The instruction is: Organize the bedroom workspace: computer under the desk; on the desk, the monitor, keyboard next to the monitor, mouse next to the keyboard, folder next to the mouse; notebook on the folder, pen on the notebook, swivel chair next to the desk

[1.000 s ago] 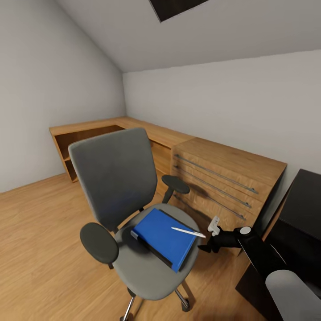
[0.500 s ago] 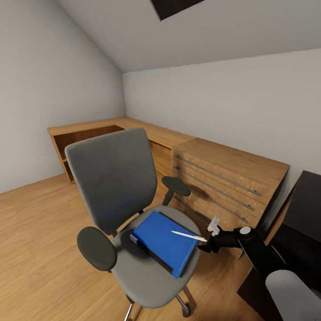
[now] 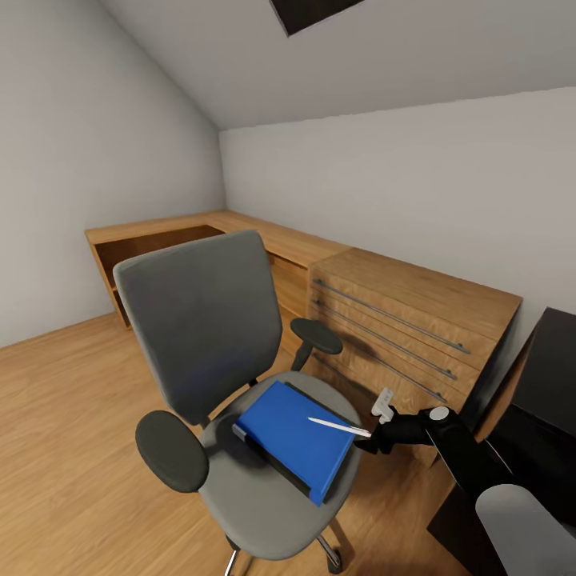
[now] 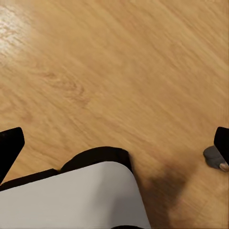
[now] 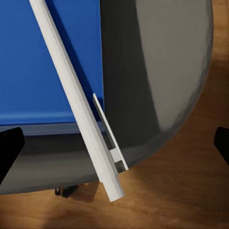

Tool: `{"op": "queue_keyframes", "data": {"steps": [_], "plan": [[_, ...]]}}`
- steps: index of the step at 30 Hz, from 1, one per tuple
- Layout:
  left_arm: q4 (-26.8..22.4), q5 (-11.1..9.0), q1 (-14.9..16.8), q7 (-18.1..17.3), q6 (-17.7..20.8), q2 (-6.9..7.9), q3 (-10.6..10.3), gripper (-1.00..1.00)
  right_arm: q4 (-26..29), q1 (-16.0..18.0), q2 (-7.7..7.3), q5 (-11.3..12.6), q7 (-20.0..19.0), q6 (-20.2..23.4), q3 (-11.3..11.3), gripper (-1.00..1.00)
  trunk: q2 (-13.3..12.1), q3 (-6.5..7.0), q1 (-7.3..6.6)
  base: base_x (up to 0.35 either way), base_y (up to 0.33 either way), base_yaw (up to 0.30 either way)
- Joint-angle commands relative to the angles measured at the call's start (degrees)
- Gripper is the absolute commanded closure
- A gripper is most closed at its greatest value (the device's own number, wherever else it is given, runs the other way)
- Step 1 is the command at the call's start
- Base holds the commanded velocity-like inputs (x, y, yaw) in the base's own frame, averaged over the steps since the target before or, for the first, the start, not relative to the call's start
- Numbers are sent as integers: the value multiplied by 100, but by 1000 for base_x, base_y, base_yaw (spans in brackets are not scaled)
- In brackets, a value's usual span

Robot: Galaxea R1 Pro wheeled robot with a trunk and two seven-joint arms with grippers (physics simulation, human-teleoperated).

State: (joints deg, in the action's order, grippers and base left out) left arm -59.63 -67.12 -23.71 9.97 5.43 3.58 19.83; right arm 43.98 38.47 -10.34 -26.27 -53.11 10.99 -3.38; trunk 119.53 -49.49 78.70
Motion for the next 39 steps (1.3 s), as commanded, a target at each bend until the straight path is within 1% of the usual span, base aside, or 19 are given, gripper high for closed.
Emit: {"op": "queue_keyframes", "data": {"steps": [1,4,5,7,10,16,19,32,33,39], "plan": [[-13,-93,-2,34,30,4,3,-100,12,2,-2,-8,-16,43,-12,-100,43,-22,22,4,0,0],[-9,-199,-2,44,38,8,4,-100,13,2,-2,-9,-16,43,-13,-100,163,-76,88,3,0,0],[-9,-199,-2,44,38,8,4,-100,13,2,-2,-9,-16,43,-13,-100,203,-94,109,2,0,0],[-7,-253,-2,48,41,14,4,-100,18,2,-3,-9,-17,43,-12,-100,203,-94,109,1,0,0],[-6,-281,-2,39,47,17,4,-100,20,1,-3,-9,-16,43,-11,-100,203,-94,109,0,0,0],[-5,-306,-2,26,56,19,4,-100,22,2,4,-13,-16,43,-10,-100,203,-94,109,0,0,0],[-5,-310,0,24,59,19,4,-100,23,3,5,-13,-16,43,-9,-100,323,-148,175,0,0,0],[-5,-310,-2,14,63,24,4,-100,20,2,4,-7,-18,69,12,-100,323,-148,175,0,0,0],[-5,-310,-2,14,63,25,4,-100,18,0,5,-8,-18,79,17,100,323,-148,175,0,0,0],[-5,-310,-2,14,63,28,4,-100,25,0,0,15,-20,99,20,100,323,-148,175,0,0,0]]}}
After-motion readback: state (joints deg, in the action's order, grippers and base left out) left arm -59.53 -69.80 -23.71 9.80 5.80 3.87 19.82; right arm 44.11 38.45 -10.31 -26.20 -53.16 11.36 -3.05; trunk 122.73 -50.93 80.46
